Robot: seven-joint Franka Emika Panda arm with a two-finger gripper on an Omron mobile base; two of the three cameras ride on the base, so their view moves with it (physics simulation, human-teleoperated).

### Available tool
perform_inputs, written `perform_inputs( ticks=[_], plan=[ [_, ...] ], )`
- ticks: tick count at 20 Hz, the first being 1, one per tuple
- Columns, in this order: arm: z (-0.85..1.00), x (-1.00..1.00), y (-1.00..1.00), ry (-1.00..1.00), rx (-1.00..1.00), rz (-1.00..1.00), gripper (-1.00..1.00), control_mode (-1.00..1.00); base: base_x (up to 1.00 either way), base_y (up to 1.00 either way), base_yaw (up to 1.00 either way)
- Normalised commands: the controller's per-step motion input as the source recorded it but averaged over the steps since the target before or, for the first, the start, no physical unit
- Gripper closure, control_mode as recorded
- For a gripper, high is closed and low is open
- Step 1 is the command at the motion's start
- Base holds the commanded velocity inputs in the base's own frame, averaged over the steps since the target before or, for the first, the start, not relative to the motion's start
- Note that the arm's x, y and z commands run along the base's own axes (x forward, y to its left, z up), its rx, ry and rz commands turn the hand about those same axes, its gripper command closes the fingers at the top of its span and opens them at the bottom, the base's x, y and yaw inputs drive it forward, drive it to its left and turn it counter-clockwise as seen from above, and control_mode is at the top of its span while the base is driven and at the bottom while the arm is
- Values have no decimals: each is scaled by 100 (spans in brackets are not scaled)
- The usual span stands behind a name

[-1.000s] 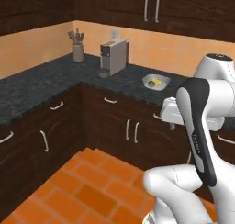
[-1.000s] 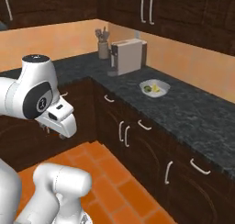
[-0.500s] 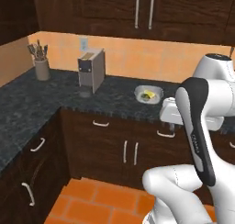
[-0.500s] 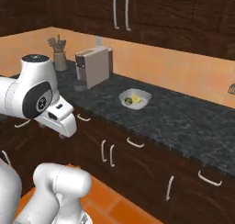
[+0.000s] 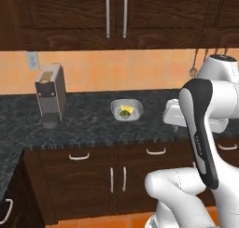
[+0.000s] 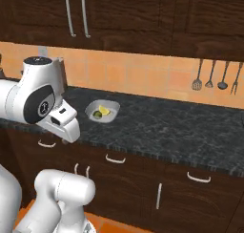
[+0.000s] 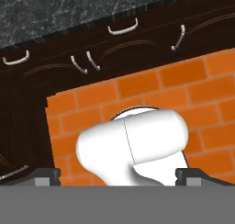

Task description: Take the meat container that has the fish and place it on the second highest rack of the freezer. Then take the vegetable container that has the lemon wedge and lime and place it on the highest rack of the freezer.

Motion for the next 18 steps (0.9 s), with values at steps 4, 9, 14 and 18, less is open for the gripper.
perform_inputs(
  ticks=[4,9,14,18],
  plan=[
    [0,0,0,0,0,0,-100,100,67,60,-38],
    [-5,17,3,1,0,-7,-100,-100,56,38,-30],
    [-46,96,0,1,0,-31,-100,-100,0,0,0],
    [-88,74,0,0,0,-23,-100,-100,0,0,0]
  ],
)
